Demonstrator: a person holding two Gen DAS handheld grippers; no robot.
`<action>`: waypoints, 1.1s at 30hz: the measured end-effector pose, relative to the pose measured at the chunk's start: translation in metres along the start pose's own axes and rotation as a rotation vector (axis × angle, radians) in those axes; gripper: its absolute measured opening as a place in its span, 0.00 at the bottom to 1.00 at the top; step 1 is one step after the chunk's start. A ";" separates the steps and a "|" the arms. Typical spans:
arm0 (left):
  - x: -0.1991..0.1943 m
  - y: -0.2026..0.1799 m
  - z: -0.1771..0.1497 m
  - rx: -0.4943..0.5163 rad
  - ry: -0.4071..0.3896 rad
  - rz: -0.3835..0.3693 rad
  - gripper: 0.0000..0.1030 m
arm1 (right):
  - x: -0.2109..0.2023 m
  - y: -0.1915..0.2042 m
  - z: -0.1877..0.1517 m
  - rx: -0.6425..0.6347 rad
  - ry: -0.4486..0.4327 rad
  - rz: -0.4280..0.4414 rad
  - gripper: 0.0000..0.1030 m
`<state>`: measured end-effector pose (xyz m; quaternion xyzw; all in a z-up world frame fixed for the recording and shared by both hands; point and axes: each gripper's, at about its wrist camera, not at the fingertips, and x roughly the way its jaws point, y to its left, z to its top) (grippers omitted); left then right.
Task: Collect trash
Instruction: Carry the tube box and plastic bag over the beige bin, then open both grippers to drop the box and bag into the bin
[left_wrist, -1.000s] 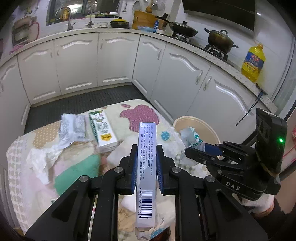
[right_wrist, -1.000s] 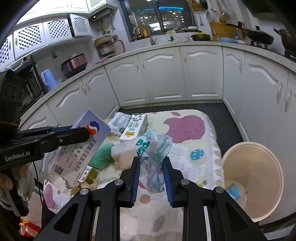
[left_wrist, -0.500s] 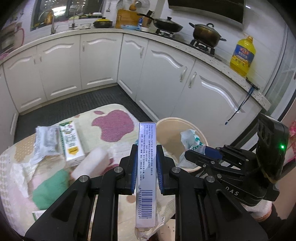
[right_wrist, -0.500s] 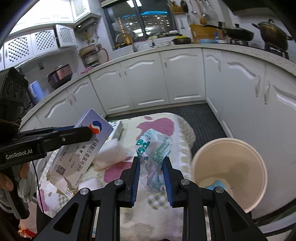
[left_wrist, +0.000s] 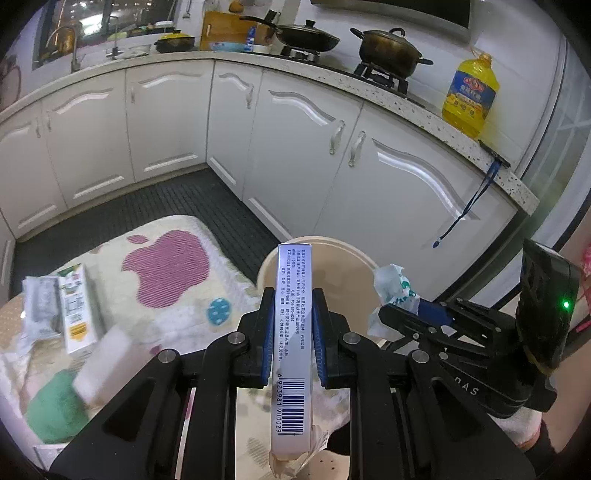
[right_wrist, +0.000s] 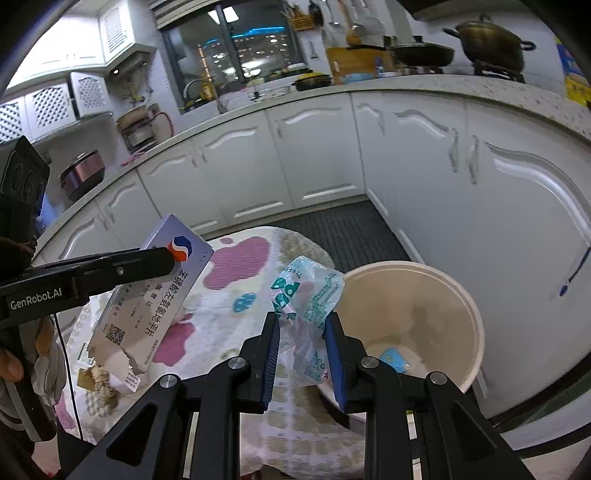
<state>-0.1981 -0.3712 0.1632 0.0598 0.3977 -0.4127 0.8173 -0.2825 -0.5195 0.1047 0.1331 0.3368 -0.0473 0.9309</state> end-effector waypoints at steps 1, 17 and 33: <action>0.004 -0.002 0.001 0.001 0.001 -0.002 0.15 | 0.000 -0.005 0.000 0.006 0.001 -0.008 0.23; 0.098 -0.032 0.019 -0.039 0.060 -0.041 0.15 | 0.028 -0.061 -0.013 0.073 0.073 -0.096 0.23; 0.135 -0.031 0.019 -0.044 0.072 -0.055 0.45 | 0.060 -0.088 -0.021 0.122 0.126 -0.176 0.45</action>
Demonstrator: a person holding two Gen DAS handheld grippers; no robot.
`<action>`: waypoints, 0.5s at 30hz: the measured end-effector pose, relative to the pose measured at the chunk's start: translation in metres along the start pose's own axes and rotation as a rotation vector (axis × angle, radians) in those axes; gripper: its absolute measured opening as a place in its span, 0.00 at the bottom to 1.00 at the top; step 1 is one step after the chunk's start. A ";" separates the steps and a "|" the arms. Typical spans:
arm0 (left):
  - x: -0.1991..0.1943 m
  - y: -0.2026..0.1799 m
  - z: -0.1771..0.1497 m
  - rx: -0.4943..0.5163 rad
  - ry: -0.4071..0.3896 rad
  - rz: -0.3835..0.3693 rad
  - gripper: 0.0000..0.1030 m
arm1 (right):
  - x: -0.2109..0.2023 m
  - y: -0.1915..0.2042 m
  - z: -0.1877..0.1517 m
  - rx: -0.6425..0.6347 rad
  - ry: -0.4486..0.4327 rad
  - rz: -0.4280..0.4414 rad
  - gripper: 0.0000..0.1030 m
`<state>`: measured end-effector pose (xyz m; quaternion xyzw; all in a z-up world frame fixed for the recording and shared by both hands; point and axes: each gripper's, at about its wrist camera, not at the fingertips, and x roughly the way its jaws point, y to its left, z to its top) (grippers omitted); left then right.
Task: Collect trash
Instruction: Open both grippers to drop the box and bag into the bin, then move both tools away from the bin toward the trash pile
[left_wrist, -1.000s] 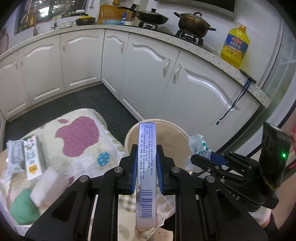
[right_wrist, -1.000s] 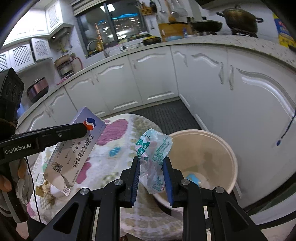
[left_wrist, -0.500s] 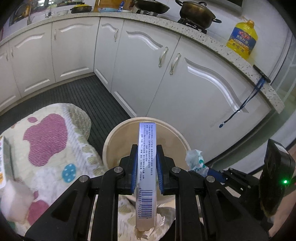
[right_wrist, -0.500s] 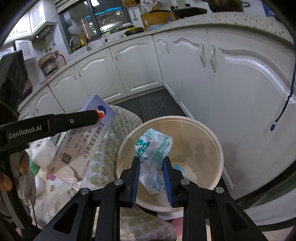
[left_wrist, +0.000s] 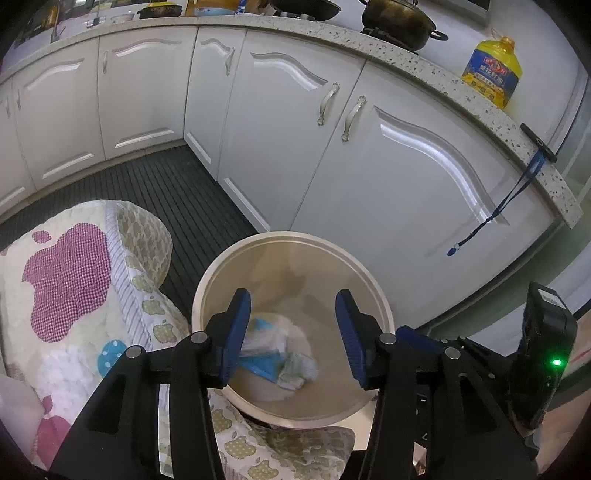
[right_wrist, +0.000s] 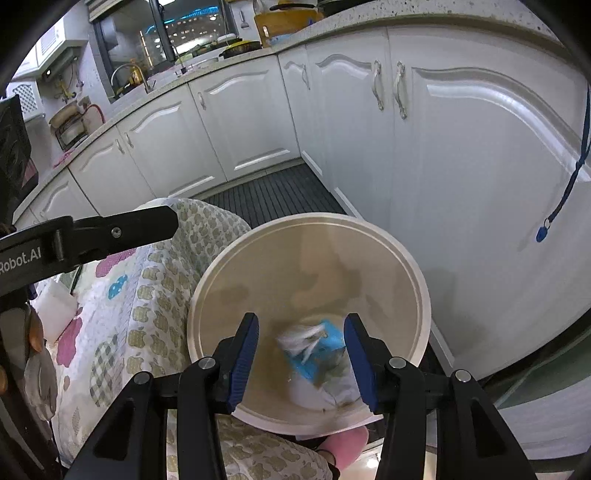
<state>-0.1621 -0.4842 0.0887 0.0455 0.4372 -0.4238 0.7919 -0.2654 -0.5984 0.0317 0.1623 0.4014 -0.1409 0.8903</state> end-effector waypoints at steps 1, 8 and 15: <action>-0.001 -0.001 -0.001 0.003 -0.001 0.000 0.45 | 0.000 -0.001 0.000 0.008 0.003 0.004 0.45; -0.014 -0.005 -0.007 0.027 -0.012 0.000 0.45 | -0.006 0.007 -0.005 0.015 0.002 0.018 0.45; -0.028 -0.006 -0.014 0.032 -0.023 0.011 0.45 | -0.018 0.015 -0.004 0.012 -0.017 0.029 0.45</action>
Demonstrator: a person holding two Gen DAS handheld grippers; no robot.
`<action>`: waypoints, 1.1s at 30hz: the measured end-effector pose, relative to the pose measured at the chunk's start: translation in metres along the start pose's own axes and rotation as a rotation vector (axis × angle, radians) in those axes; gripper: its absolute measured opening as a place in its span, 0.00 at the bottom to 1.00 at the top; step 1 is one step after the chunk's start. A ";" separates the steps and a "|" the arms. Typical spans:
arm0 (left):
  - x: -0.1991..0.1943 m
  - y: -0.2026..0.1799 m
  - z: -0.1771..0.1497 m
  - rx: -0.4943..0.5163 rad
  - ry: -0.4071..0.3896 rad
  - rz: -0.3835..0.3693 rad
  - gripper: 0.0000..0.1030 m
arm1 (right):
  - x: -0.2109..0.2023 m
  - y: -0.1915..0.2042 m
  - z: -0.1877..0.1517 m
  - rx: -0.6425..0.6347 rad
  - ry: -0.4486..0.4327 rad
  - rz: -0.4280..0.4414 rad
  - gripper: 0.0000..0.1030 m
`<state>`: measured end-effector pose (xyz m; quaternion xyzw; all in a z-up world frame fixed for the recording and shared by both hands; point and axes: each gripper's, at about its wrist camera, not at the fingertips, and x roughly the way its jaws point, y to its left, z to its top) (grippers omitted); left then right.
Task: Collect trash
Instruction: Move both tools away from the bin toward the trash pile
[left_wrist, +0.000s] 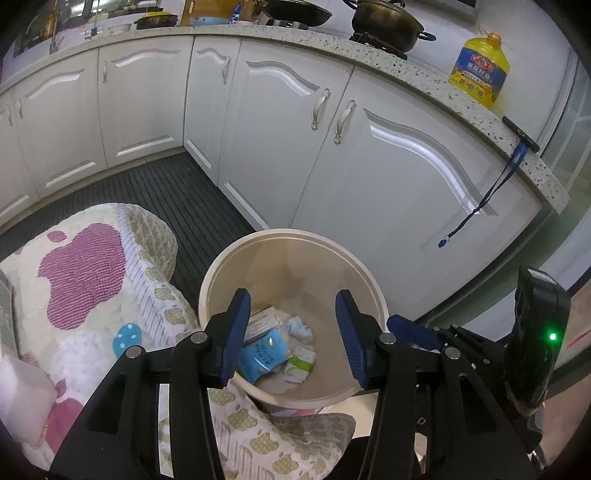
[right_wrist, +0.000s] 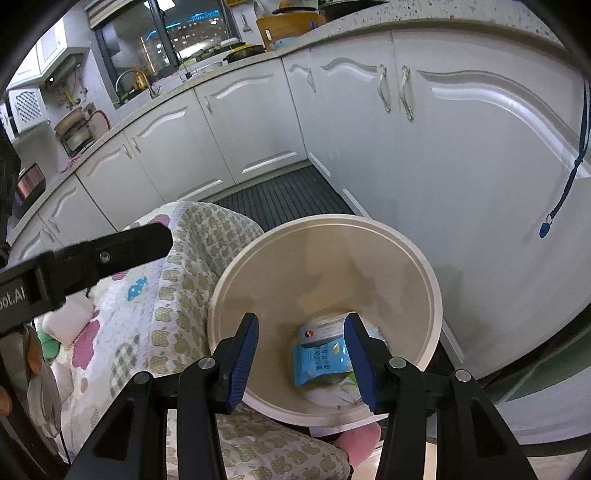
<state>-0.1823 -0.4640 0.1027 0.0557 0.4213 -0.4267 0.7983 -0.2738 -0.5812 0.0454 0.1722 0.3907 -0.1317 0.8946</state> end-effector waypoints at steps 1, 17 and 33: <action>-0.003 0.000 -0.001 0.000 -0.003 0.003 0.45 | -0.002 0.001 0.000 -0.001 -0.003 0.001 0.45; -0.061 0.020 -0.023 0.010 -0.045 0.105 0.45 | -0.026 0.039 0.001 -0.052 -0.043 0.033 0.45; -0.104 0.048 -0.044 -0.020 -0.096 0.145 0.45 | -0.043 0.084 -0.002 -0.118 -0.064 0.066 0.46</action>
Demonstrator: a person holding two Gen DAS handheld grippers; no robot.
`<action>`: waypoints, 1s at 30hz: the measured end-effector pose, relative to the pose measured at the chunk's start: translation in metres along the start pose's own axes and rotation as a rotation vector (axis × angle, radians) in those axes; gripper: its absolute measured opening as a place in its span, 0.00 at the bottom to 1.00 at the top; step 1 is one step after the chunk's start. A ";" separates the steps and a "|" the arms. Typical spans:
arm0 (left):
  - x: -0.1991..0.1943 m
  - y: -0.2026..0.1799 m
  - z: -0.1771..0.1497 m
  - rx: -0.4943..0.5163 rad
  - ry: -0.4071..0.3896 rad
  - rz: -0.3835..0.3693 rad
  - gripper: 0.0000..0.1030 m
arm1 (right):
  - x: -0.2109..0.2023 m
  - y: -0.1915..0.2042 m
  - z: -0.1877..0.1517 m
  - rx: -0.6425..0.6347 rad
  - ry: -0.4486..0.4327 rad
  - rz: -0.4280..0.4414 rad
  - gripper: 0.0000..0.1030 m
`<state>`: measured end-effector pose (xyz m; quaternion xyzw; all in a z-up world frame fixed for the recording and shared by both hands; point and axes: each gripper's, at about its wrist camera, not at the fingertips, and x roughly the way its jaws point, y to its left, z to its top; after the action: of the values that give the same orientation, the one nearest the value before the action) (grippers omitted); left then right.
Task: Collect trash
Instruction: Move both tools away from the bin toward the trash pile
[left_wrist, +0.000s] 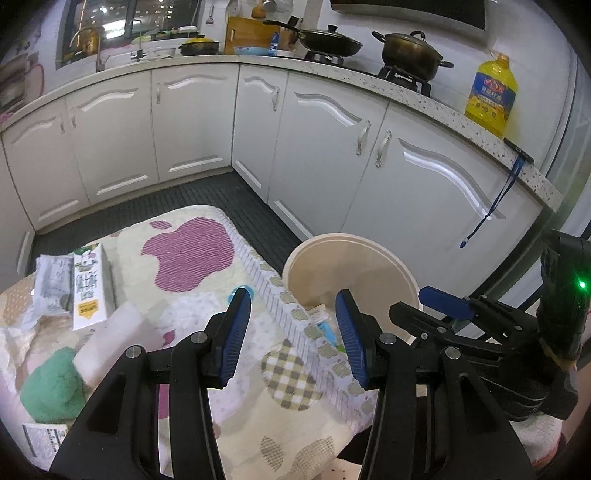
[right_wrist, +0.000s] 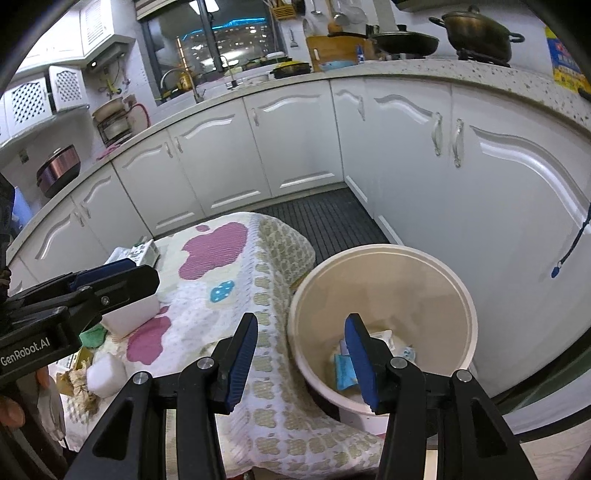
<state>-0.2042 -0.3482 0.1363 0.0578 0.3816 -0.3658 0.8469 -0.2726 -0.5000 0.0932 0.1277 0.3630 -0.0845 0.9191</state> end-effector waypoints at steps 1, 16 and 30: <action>-0.003 0.003 -0.002 -0.002 -0.002 0.003 0.45 | 0.000 0.003 0.001 -0.005 0.000 0.004 0.46; -0.050 0.045 -0.020 -0.009 -0.051 0.088 0.45 | 0.000 0.070 0.010 -0.102 -0.016 0.082 0.46; -0.090 0.102 -0.041 -0.073 -0.082 0.170 0.45 | 0.006 0.138 0.012 -0.207 -0.009 0.160 0.47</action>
<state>-0.2012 -0.2070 0.1512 0.0443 0.3535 -0.2806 0.8912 -0.2264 -0.3727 0.1215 0.0604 0.3541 0.0266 0.9329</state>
